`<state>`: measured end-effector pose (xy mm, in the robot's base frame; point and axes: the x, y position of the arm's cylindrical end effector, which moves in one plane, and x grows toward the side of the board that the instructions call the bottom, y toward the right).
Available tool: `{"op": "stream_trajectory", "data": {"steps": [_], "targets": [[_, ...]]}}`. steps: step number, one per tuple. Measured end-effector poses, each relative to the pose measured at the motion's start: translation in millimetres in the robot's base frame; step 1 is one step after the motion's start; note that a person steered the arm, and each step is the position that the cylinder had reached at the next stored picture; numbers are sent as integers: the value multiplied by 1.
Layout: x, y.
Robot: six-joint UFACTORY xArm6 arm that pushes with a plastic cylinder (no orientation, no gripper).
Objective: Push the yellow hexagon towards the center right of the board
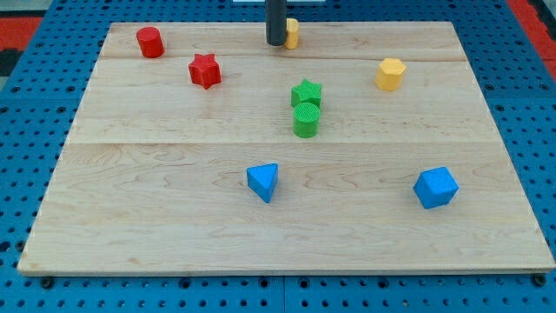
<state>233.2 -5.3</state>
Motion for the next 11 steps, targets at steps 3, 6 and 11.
{"op": "stream_trajectory", "data": {"steps": [3,6,11], "targets": [[23,1],[72,55],[137,60]]}}
